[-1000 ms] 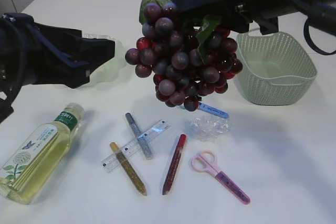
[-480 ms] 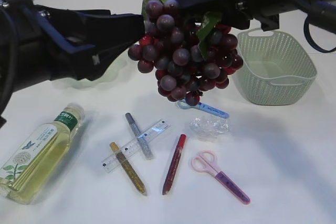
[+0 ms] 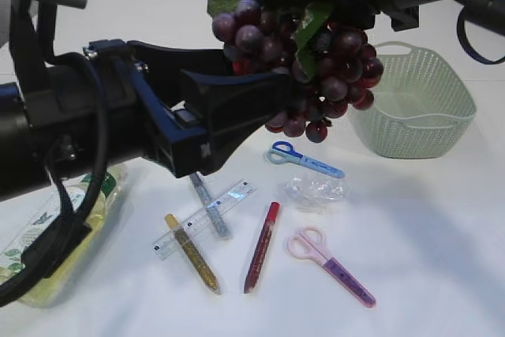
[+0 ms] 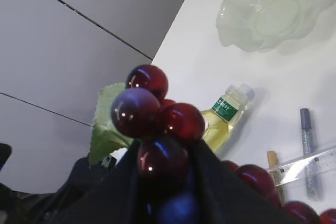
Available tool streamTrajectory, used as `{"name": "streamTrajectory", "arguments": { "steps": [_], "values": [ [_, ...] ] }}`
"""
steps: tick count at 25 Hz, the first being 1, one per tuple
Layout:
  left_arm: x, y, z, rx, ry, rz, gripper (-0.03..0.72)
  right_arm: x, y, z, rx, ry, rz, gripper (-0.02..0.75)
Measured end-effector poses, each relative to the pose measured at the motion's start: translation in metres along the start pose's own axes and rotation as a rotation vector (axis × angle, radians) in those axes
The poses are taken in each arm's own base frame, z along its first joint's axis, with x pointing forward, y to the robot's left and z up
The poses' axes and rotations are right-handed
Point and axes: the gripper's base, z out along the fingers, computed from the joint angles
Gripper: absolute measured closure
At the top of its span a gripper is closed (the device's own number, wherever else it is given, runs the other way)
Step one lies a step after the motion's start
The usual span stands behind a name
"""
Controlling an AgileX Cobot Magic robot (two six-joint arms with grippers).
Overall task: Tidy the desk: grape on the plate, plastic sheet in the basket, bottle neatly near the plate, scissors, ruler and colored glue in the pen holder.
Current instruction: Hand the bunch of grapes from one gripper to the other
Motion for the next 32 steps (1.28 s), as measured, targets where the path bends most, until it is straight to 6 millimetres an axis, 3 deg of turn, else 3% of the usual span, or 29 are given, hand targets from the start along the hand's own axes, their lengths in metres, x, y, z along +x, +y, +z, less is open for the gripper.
{"name": "streamTrajectory", "arguments": {
  "steps": [14,24,32],
  "values": [
    [0.000,0.021,0.002,-0.083,-0.025,-0.061,0.019,0.004,0.008,-0.002,-0.056,0.073,-0.015,0.545],
    [-0.003,0.015,0.002,-0.008,-0.062,-0.012,0.018,0.004,0.011,-0.002,-0.094,0.070,0.003,0.545],
    [0.010,0.018,0.014,0.039,-0.077,-0.029,0.022,0.004,0.015,-0.003,-0.138,0.073,0.004,0.545]
  ]
}}
